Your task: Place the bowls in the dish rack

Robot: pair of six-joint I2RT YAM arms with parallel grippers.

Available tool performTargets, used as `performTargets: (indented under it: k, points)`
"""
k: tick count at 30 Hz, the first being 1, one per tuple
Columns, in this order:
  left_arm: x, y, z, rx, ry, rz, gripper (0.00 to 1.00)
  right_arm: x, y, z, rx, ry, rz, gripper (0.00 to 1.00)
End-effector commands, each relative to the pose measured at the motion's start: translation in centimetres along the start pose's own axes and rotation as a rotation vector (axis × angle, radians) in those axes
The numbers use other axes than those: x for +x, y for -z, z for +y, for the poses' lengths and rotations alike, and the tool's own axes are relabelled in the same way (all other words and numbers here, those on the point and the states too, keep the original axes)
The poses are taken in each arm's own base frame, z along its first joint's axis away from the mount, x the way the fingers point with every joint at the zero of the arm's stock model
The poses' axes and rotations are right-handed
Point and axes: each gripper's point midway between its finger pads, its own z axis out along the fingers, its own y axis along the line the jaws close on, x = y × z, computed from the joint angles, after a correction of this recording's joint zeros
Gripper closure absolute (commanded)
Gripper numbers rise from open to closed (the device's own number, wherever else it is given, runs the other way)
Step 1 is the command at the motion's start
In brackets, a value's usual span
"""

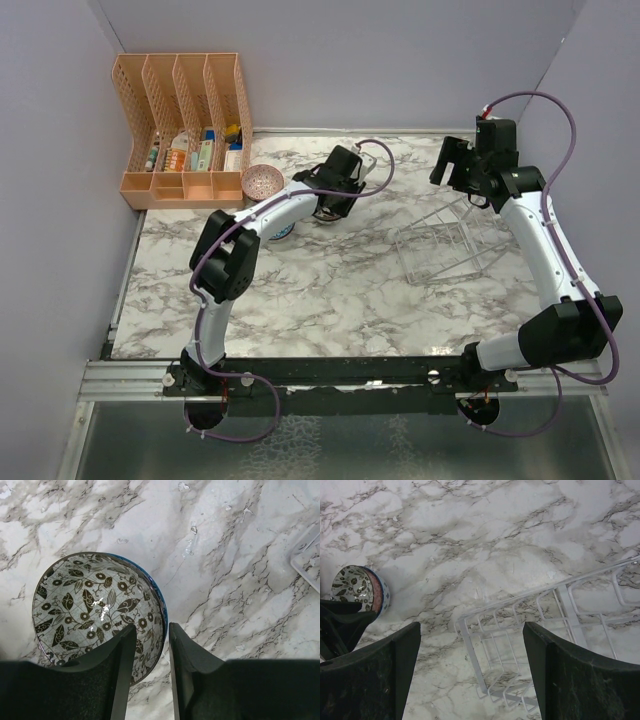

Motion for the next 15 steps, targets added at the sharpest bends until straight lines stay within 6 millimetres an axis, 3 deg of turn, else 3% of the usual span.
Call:
performTargets:
  k: [1,11,15]
  points:
    - [-1.3,1.7,0.0,0.0,0.003,-0.048,0.64,-0.8,0.7,0.2,-0.022,-0.005,-0.041,0.17]
    - [0.1,1.3,-0.4,0.02,0.008,-0.022,0.56,-0.9,0.8,0.3,-0.027,-0.003,-0.042,0.16]
    - [-0.1,1.0,-0.5,0.024,0.011,-0.028,0.68,-0.9,0.8,0.3,-0.026,-0.005,-0.043,0.17]
